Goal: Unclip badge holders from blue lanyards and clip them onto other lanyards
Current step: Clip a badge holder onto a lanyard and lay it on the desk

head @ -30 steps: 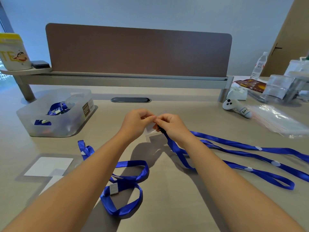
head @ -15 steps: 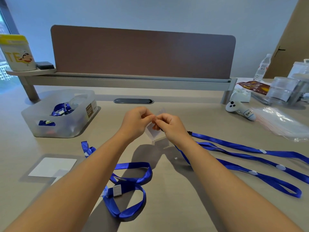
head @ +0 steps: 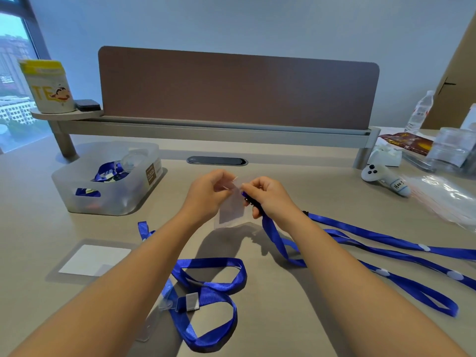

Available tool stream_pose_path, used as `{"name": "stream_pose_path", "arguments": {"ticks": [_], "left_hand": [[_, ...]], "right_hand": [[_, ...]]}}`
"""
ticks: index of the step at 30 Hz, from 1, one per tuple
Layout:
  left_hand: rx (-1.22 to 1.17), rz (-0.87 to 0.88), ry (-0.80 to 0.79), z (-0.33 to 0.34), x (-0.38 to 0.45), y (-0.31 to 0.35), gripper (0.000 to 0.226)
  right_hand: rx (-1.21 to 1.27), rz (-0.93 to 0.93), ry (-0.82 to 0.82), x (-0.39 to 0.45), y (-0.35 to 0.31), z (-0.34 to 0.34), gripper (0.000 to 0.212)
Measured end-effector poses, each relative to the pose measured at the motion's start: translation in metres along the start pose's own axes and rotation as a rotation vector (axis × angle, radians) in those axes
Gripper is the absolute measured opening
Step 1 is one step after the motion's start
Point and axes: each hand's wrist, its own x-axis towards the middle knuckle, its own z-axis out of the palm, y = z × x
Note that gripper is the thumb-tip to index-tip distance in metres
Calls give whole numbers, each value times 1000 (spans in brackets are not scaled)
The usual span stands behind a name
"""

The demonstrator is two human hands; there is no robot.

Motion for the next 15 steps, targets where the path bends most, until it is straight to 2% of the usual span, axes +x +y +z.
{"name": "stream_pose_path", "arguments": {"ticks": [3, 6, 10, 15], "left_hand": [[91, 34, 138, -7, 0, -8, 19], [180, 48, 200, -15, 0, -18, 19], [216, -11, 275, -25, 1, -30, 20], [252, -40, 266, -34, 4, -39, 22]], "right_hand": [[-33, 80, -40, 2, 6, 1, 14], [-99, 149, -94, 4, 8, 1, 6], [-347, 208, -131, 13, 12, 4, 26], [-599, 190, -52, 27, 20, 12, 27]]}}
